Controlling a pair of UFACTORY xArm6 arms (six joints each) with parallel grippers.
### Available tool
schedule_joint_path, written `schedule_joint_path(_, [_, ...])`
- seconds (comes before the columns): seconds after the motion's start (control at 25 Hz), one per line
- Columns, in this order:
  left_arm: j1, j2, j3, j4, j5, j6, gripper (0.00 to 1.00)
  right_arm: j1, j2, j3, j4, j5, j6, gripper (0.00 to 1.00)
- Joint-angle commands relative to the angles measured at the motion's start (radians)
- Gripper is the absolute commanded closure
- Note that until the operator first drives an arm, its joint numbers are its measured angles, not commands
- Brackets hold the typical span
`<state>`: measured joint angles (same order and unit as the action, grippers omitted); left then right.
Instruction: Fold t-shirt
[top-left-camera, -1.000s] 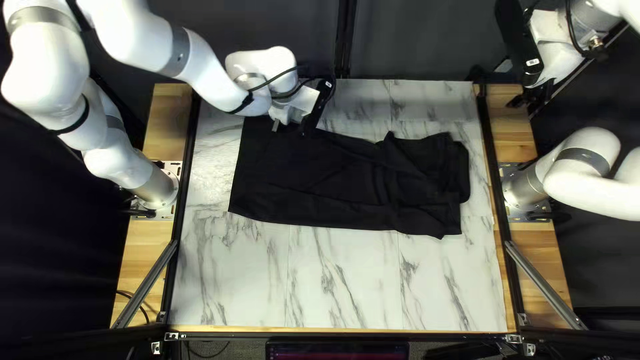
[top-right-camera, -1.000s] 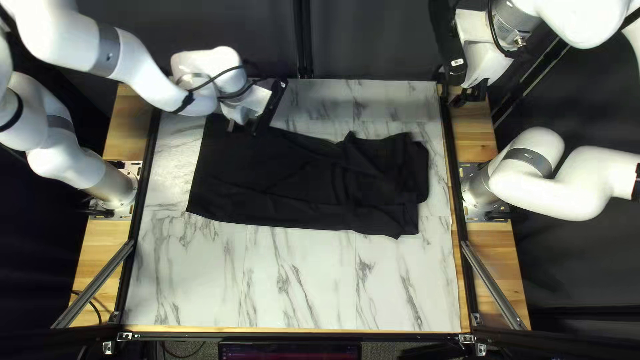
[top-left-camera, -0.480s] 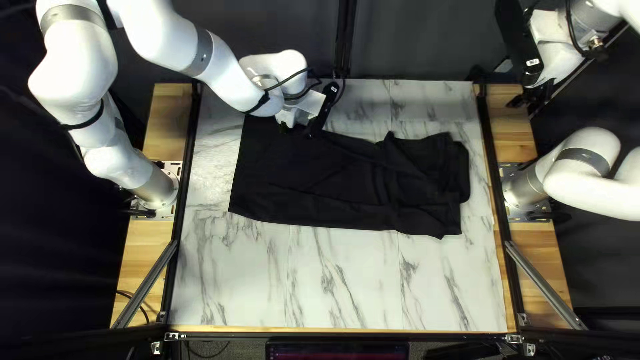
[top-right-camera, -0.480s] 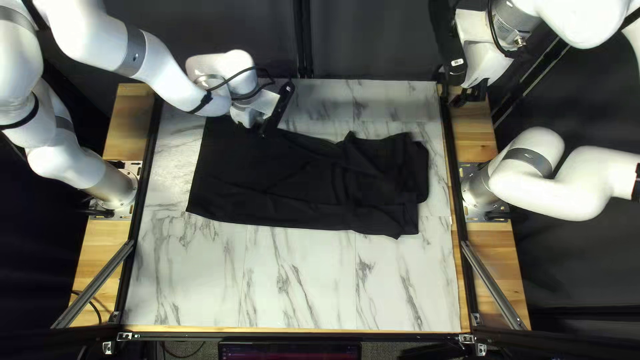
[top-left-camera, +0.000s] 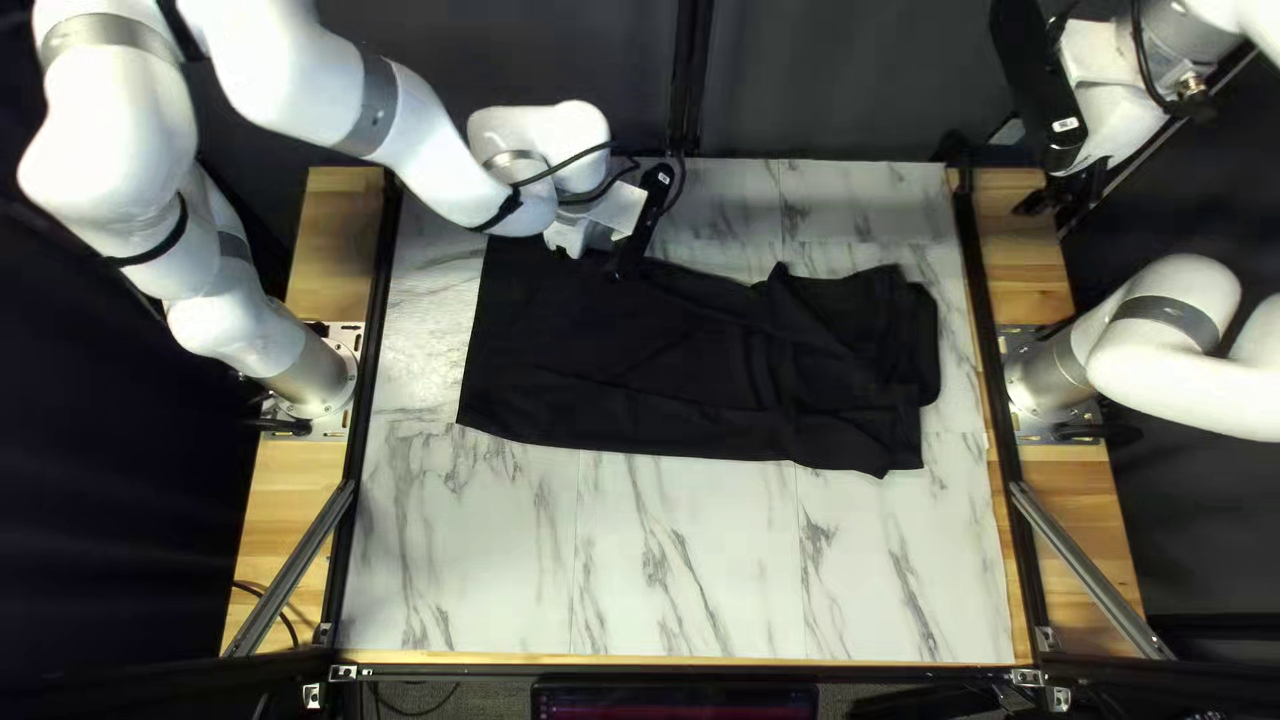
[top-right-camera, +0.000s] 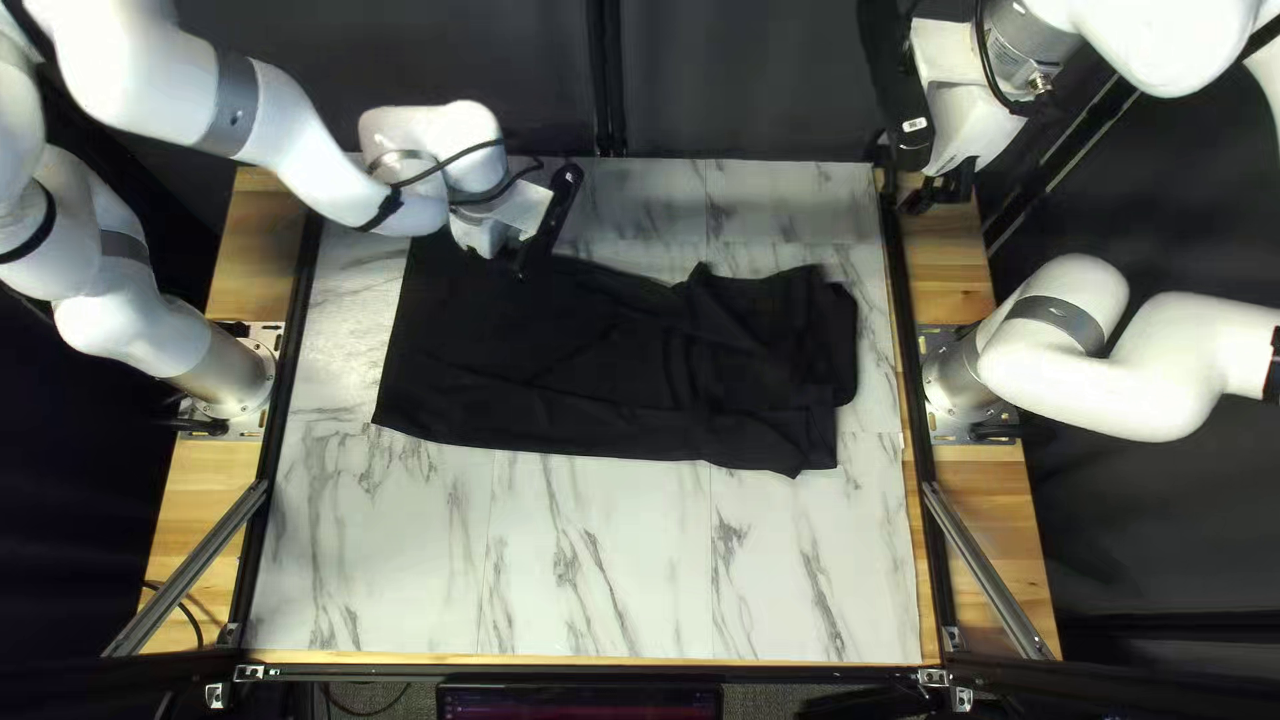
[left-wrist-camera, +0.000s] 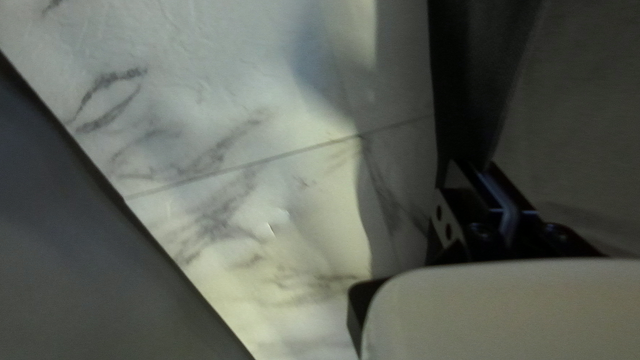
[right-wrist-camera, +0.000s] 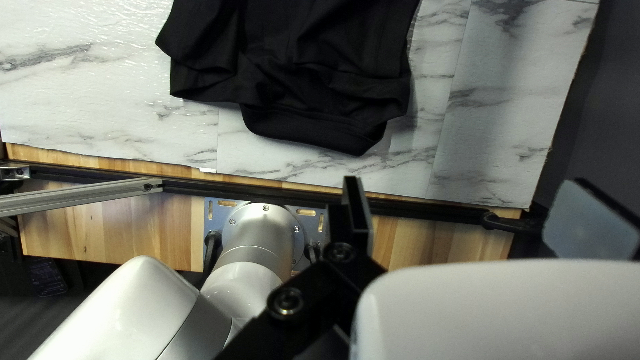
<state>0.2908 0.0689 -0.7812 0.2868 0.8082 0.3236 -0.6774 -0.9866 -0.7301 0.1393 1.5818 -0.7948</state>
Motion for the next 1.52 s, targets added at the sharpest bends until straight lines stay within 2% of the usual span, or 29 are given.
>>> schedule_joint_path(0.04, [-0.153, 0.052, -0.054, 0.081, 0.098, -0.270, 1.00, 0.000, 0.000, 0.000, 0.000, 0.000, 0.000, 0.00])
schedule_joint_path(0.16, [-0.240, 0.090, -0.089, 0.100, 0.158, -0.414, 1.00, 0.000, 0.000, 0.000, 0.000, 0.000, 0.000, 0.00])
schedule_joint_path(0.32, [-0.306, 0.109, -0.110, 0.104, 0.222, -0.528, 0.96, 0.000, 0.000, 0.000, 0.000, 0.000, 0.000, 0.00])
schedule_joint_path(0.36, [-0.323, 0.121, -0.118, 0.104, 0.241, -0.561, 0.64, 0.000, 0.000, 0.000, 0.000, 0.000, 0.000, 0.00])
schedule_joint_path(0.4, [-0.330, 0.132, -0.125, 0.103, 0.253, -0.578, 0.15, 0.000, 0.000, 0.000, 0.000, 0.000, 0.000, 0.00])
schedule_joint_path(0.44, [-0.333, 0.135, -0.118, 0.103, 0.256, -0.595, 0.00, 0.000, 0.000, 0.000, 0.000, 0.000, 0.000, 0.00])
schedule_joint_path(0.52, [-0.327, 0.110, -0.083, 0.104, 0.243, -0.606, 0.00, 0.000, 0.000, 0.000, 0.000, 0.000, 0.000, 0.00])
schedule_joint_path(0.88, [-0.229, -0.228, 0.236, 0.039, 0.080, -0.459, 0.00, 0.000, 0.000, 0.000, 0.000, 0.000, 0.000, 0.00])
schedule_joint_path(0.96, [-0.223, -0.240, 0.261, 0.008, 0.037, -0.426, 0.00, 0.000, 0.000, 0.000, 0.000, 0.000, 0.000, 0.00])
schedule_joint_path(1.2, [-0.231, -0.151, 0.227, -0.045, -0.050, -0.360, 0.00, 0.000, 0.000, 0.000, 0.000, 0.000, 0.000, 0.00])
schedule_joint_path(1.32, [-0.234, -0.185, 0.252, -0.056, -0.056, -0.360, 0.00, 0.000, 0.000, 0.000, 0.000, 0.000, 0.000, 0.00])
schedule_joint_path(1.52, [-0.262, -0.280, 0.314, -0.015, -0.026, -0.455, 0.00, 0.000, 0.000, 0.000, 0.000, 0.000, 0.000, 0.00])
